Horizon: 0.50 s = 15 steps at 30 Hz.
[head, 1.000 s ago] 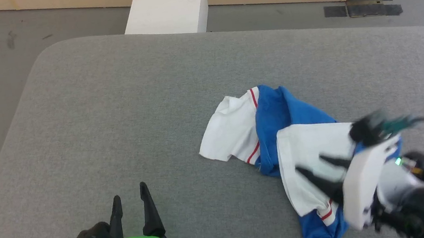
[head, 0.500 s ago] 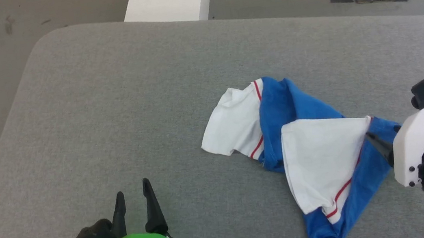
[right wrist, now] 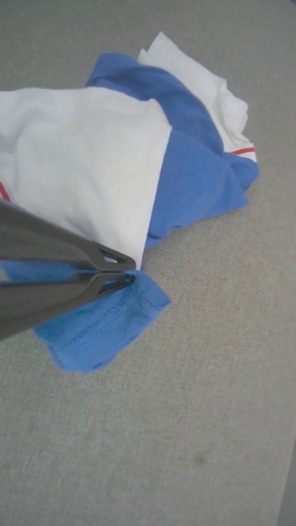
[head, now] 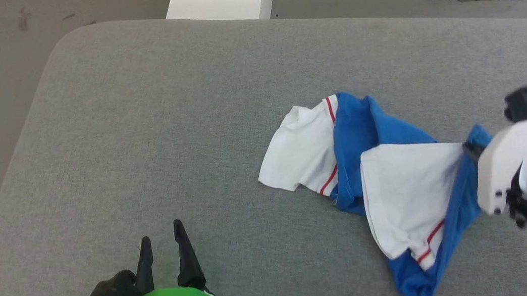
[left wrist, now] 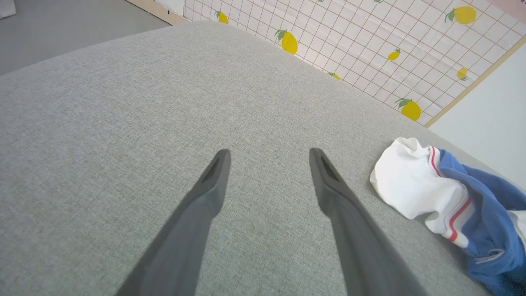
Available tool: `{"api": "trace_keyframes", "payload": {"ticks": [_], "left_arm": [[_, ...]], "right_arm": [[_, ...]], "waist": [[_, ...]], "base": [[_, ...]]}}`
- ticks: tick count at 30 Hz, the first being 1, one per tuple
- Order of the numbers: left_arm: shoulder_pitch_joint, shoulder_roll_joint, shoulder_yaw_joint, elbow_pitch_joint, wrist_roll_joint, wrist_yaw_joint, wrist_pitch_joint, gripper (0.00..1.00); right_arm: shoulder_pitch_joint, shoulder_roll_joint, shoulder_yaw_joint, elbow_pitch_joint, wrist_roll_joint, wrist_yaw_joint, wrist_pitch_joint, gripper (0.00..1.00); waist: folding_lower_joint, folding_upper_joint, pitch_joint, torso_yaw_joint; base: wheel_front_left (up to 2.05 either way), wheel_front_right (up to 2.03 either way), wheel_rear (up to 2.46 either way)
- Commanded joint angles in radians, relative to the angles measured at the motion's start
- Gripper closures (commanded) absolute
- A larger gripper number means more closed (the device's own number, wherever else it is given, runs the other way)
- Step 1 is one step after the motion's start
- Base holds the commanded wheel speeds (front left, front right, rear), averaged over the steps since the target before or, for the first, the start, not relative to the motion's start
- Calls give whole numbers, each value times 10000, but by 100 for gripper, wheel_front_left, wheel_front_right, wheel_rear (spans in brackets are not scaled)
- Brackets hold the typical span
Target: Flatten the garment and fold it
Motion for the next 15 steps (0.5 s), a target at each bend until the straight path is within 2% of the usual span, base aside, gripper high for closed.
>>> {"api": "trace_keyframes", "payload": {"ticks": [1, 10, 15], "left_arm": [[-109, -22, 26, 13, -3, 31, -47, 0], [-95, -22, 48, -13, -27, 23, -47, 0], [-19, -22, 73, 0, 23, 0, -47, 0]], "right_arm": [[-404, -81, 52, -101, 52, -13, -194, 100], [-2370, -362, -89, -546, 162, -13, -1474, 100], [-1605, -289, -1139, -1075, 306, -13, -1673, 100]], "waist": [[0, 0, -97, -108], [0, 0, -289, -570], [0, 0, -257, -748]], "base": [[0, 0, 0], [0, 0, 0], [0, 0, 0]]}}
